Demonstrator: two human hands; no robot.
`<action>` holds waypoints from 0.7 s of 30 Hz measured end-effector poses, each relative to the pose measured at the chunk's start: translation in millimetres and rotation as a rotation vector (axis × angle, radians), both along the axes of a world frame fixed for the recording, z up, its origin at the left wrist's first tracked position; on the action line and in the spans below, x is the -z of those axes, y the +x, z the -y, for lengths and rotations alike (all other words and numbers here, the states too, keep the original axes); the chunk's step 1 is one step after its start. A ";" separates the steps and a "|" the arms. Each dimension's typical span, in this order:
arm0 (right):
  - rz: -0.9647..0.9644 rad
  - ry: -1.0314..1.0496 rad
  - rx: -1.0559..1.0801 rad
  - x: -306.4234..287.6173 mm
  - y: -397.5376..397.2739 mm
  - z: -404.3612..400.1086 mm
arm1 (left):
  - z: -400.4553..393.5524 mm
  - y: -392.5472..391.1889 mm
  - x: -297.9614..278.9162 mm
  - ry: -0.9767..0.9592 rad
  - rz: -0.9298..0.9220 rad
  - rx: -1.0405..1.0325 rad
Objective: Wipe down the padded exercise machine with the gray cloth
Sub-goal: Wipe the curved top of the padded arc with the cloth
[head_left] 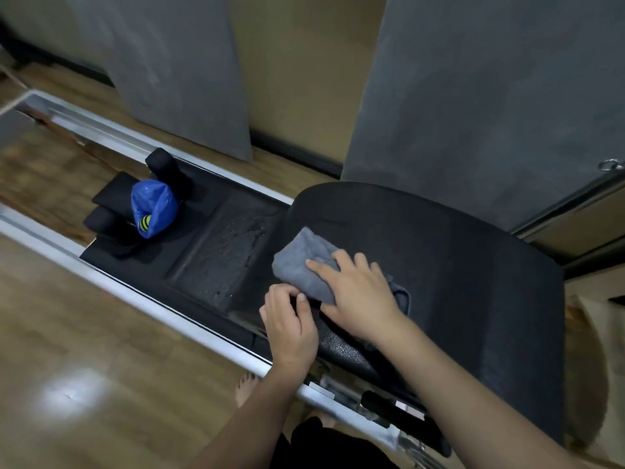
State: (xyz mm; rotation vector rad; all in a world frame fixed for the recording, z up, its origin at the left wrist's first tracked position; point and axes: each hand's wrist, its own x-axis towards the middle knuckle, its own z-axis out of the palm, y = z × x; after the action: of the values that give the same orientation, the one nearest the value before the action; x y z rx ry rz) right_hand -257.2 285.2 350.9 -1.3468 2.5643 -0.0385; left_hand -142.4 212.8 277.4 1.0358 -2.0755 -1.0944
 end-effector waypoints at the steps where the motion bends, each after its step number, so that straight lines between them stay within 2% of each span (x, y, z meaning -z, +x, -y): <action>1: 0.013 0.009 0.025 -2.7 -9.8 1.6 | 0.5 0.5 -0.2 0.001 -0.003 -0.010; 4: -0.068 0.055 0.064 -6.8 -55.6 11.3 | 3.3 1.3 0.7 0.043 0.007 -0.094; 8: -0.123 0.088 0.277 -8.3 -132.6 25.4 | 9.8 2.6 -2.4 0.349 0.009 -0.343; 11: -0.128 0.116 0.390 -10.1 -151.9 36.0 | 18.1 -1.7 -1.9 0.394 0.017 -0.391; 17: -0.226 0.170 0.044 -4.7 -62.6 45.0 | 32.2 -12.8 0.0 0.415 0.071 -0.467; 21: -0.107 0.212 -0.172 -3.7 10.1 39.8 | 36.5 -11.9 10.1 0.454 0.013 -0.547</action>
State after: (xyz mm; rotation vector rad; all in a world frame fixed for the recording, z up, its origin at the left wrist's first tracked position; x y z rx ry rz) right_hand -247.1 245.4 354.5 -1.5145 2.4425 0.3352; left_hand -154.3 176.3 267.3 1.7025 -1.4294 -1.2762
